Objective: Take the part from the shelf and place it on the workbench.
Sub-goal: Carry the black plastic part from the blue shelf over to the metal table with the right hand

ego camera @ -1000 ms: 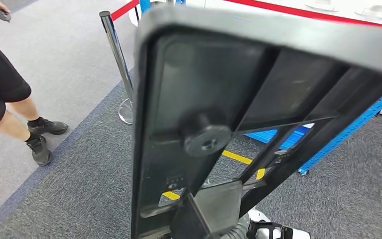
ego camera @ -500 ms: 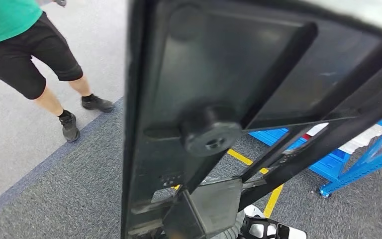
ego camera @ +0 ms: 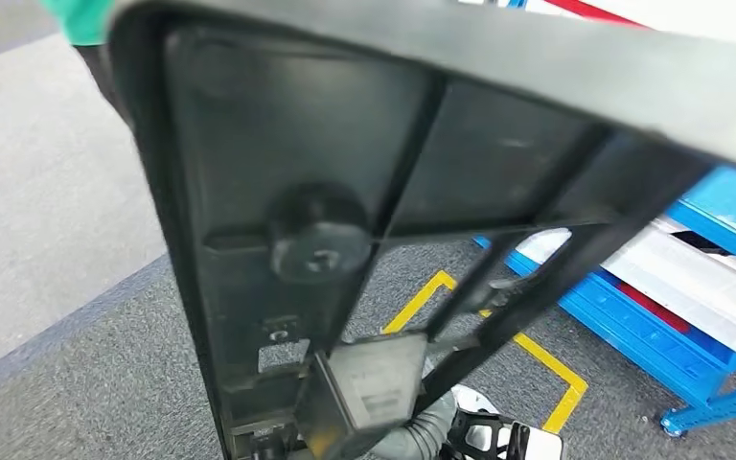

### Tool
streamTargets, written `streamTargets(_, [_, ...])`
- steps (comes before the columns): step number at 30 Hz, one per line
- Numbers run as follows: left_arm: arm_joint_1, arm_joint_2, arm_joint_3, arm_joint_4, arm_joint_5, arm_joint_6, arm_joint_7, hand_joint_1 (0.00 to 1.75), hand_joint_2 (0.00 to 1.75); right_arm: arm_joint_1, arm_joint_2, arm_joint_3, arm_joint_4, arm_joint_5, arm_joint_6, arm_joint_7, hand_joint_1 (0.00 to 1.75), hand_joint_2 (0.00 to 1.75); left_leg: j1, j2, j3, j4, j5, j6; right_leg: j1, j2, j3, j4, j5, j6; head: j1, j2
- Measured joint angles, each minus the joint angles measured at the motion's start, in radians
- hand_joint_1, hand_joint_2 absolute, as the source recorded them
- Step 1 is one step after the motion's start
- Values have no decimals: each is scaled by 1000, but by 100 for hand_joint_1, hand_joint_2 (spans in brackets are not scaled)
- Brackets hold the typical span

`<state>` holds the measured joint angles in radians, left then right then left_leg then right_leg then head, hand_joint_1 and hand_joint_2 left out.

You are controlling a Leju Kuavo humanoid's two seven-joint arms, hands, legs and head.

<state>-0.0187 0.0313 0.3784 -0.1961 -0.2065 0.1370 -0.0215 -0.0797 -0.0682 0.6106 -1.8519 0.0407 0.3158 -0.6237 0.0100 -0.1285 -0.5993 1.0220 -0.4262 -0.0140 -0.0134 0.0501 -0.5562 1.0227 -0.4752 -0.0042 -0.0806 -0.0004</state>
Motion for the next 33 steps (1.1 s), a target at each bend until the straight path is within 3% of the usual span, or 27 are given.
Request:
streamTargets(2, [1,-1,0,0,-14,-11,-1,0,0,7,6,-4,6,5,-16,0,175,175,-1,47,-24,49,-31,-9,-1,-26,5,-11,5,-13,0,0])
streamTargets(4, [-4,-2,0,0,-27,-19,-2,0,0,29,9,-18,12,11,-33,0,175,175,0,101,-81,169,-94,-16,4,-57,7,-14,3,-22,0,0])
streamTargets(6, [-5,-1,-2,0,-40,-28,-3,0,0,61,9,-44,17,16,-53,0,175,175,5,114,-127,268,-128,-22,8,-89,9,-13,0,-24,0,0])
streamTargets(7, [-4,-1,-3,0,-46,-32,-3,0,0,78,9,-59,19,18,-62,0,175,175,7,118,-125,269,-119,-23,9,-104,10,-13,-2,-23,0,0])
streamTargets(9, [-1,1,-5,0,-54,-39,-2,0,0,109,9,-89,21,22,-74,0,175,175,8,139,-64,161,-59,-23,10,-127,15,-13,-7,-19,0,0])
streamTargets(11, [-4,3,-6,0,-58,-41,0,0,0,132,9,-112,21,27,-74,0,175,175,1,177,0,41,-21,-10,15,-147,21,-11,-13,-11,0,0])
streamTargets(12, [-6,4,-6,0,-59,-42,1,0,0,141,9,-120,21,29,-73,0,175,175,-3,188,14,12,-15,-1,17,-155,22,-10,-15,-6,0,0])
streamTargets(15, [-4,4,-6,0,-59,-42,4,0,0,157,9,-130,21,36,-64,0,175,175,-7,169,14,-2,-14,22,17,-170,26,-10,-20,10,0,0])
streamTargets(17, [-4,3,-6,0,-59,-41,6,0,0,163,10,-134,20,45,-56,0,175,175,-3,150,19,-12,-8,35,12,-130,11,31,-50,20,0,0])
streamTargets(19, [-8,2,-6,0,-59,-42,9,0,0,173,11,-139,20,54,-51,0,175,175,-2,130,20,-16,-3,43,9,-74,-45,149,-112,24,0,0])
streamTargets(21, [-11,1,-6,0,-59,-42,10,0,0,183,11,-142,21,58,-49,0,175,175,-3,104,17,-15,-2,45,8,-57,-105,260,-147,25,0,0])
streamTargets(22, [-11,0,-6,0,-59,-42,10,0,0,185,11,-142,22,59,-49,0,175,175,-3,90,17,-14,-2,46,7,-54,-113,270,-137,25,0,0])
streamTargets(24, [-10,-1,-6,0,-59,-42,12,0,0,186,11,-143,23,60,-45,0,175,175,-2,61,18,-10,-2,43,4,-41,-76,181,-69,24,0,0])
streamTargets(26, [-11,-5,-6,0,-54,-39,16,0,0,185,11,-143,23,66,-30,0,175,175,-3,35,14,-3,-3,36,-1,2,-22,55,-15,21,0,0])
streamTargets(28, [-12,-12,-5,0,-46,-33,21,0,0,183,12,-142,23,76,-9,0,175,175,-3,13,5,1,-1,24,-1,23,-3,6,-4,16,0,0])
streamTargets(30, [-8,-18,-4,0,-42,-30,22,0,0,175,14,-139,25,83,6,0,175,175,1,0,-3,1,1,11,1,1,-2,-1,0,6,0,0])
streamTargets(31, [-6,-21,-4,0,-42,-30,22,0,0,170,16,-138,26,85,9,0,175,175,1,14,-7,9,-4,7,0,-10,1,-7,3,-1,0,0])
streamTargets(33, [-6,-27,-4,0,-46,-33,19,0,0,165,17,-135,28,88,8,0,175,175,1,66,-39,78,-46,0,-1,-38,6,-16,6,-13,0,0])
